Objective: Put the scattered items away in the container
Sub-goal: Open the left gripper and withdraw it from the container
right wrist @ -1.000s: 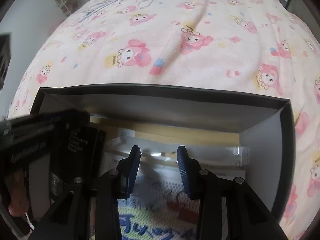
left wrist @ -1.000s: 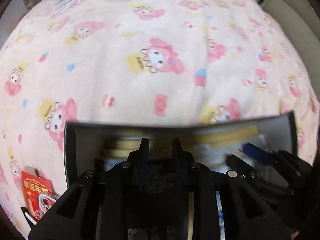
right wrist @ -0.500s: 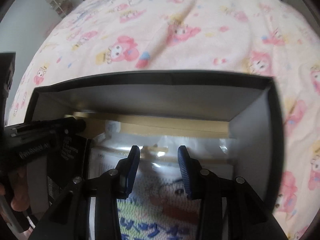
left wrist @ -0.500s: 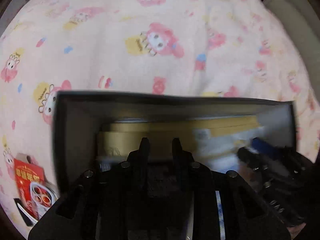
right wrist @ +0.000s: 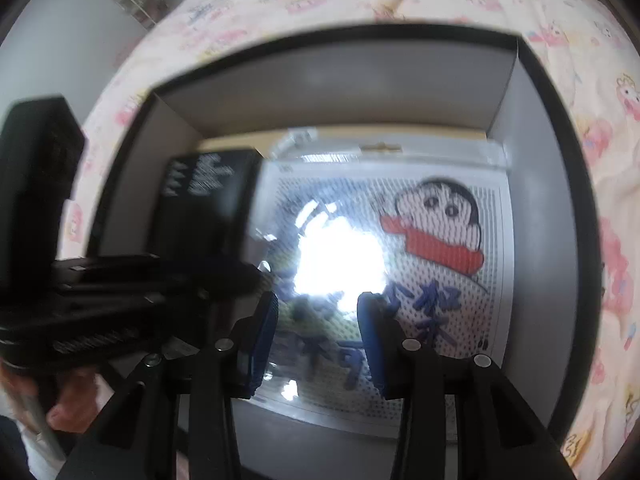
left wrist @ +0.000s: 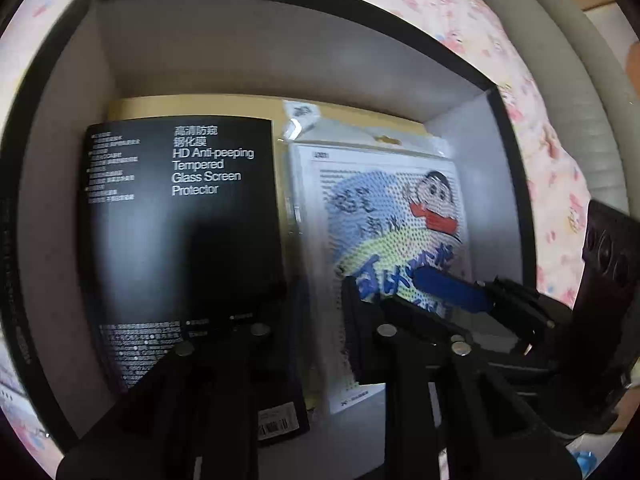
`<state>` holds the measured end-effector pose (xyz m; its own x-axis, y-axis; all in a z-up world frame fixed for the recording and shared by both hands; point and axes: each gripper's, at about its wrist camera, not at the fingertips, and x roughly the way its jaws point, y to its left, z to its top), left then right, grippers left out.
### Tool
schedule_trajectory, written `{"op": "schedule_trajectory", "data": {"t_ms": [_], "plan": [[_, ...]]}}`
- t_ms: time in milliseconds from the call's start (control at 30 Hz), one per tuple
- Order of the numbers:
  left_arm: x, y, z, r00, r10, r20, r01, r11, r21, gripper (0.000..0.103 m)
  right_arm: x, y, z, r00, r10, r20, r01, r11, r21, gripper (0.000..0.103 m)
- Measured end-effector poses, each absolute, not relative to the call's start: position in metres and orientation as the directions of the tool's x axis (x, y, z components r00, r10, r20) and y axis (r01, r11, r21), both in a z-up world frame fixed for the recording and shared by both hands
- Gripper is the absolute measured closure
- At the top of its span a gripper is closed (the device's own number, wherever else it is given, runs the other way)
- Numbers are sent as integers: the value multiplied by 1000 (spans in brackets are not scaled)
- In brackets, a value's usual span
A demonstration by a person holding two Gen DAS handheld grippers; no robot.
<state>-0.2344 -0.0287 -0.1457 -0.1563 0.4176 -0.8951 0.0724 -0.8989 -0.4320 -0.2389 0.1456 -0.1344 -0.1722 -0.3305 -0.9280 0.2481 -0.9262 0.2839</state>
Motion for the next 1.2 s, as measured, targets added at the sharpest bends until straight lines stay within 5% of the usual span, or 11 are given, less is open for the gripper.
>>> {"op": "schedule_trajectory", "data": {"t_ms": [167,367,567,667,900,1200], "plan": [[-233,-31,-147,-179,419,-890,89,-894,-439,92,-239,151,-131,-220,-278,-935,226,-947,229,66],[-232,-22,-148,-176,449,-876,43,-886,-462,78,-234,156,-136,-205,-309,-929,213,-940,266,65],[-217,-23,-128,-222,452,-864,7,-885,-465,75,-218,157,-129,-240,-332,-912,184,-938,293,64],[-194,-18,-94,-308,440,-843,-52,-893,-447,63,-198,159,-106,-327,-323,-888,169,-945,282,63],[-128,-9,-15,-479,306,-822,-141,-952,-272,62,-149,154,-55,-452,-305,-838,146,-952,267,59],[-49,-55,12,-504,342,-793,-118,-937,-329,64,-90,122,-20,-497,-334,-801,214,-942,259,59]]}}
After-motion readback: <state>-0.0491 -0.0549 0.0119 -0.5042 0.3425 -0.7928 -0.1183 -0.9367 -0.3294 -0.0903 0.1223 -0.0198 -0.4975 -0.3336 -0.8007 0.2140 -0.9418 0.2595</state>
